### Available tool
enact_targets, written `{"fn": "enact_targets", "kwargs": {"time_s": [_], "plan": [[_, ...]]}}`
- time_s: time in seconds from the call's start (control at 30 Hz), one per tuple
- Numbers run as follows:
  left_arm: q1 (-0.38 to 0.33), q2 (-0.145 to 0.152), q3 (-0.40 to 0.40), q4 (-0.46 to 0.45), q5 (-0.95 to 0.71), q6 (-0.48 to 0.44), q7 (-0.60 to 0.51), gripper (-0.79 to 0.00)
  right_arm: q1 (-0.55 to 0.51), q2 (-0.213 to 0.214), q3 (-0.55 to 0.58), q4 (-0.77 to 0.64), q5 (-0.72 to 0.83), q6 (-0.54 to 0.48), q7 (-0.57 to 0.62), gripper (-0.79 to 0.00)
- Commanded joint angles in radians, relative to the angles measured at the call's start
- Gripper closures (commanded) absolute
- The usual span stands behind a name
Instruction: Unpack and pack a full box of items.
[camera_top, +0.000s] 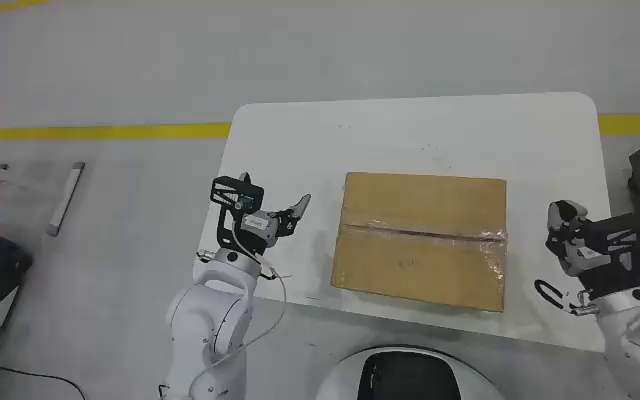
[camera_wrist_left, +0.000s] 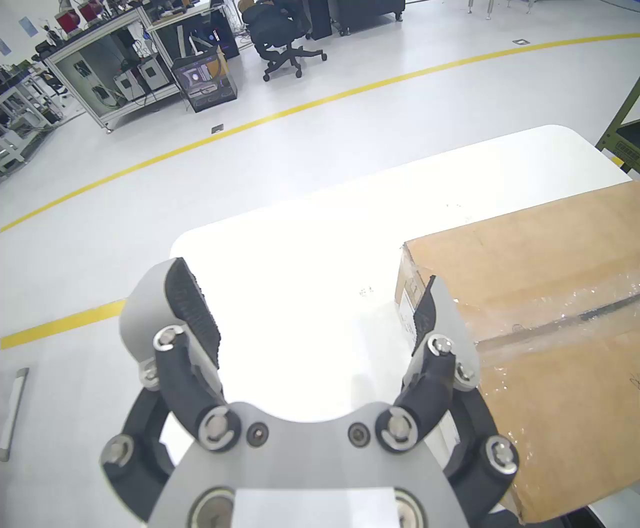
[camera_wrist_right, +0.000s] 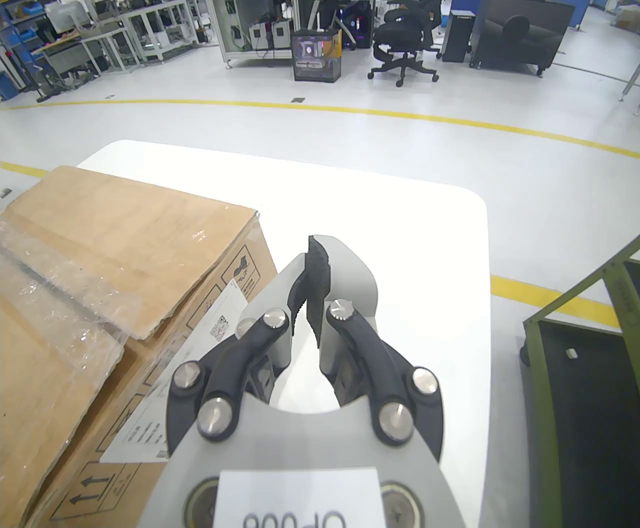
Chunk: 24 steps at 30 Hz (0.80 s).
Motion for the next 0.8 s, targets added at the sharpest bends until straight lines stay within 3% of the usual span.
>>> {"fn": "enact_targets", "kwargs": {"time_s": [0.0, 0.27, 0.77], "plan": [[0.000, 0.000, 0.000, 0.000, 0.000, 0.000, 0.000, -0.785, 0.002, -0.003, -0.021, 0.011, -0.009, 0.013, 0.000, 0.000], [0.000, 0.000, 0.000, 0.000, 0.000, 0.000, 0.000, -0.785, 0.038, -0.012, -0.113, 0.054, -0.037, 0.015, 0.032, 0.000], [0.000, 0.000, 0.000, 0.000, 0.000, 0.000, 0.000, -0.785, 0.223, -0.030, -0.305, 0.151, -0.140, 0.000, 0.072, 0.000]]}}
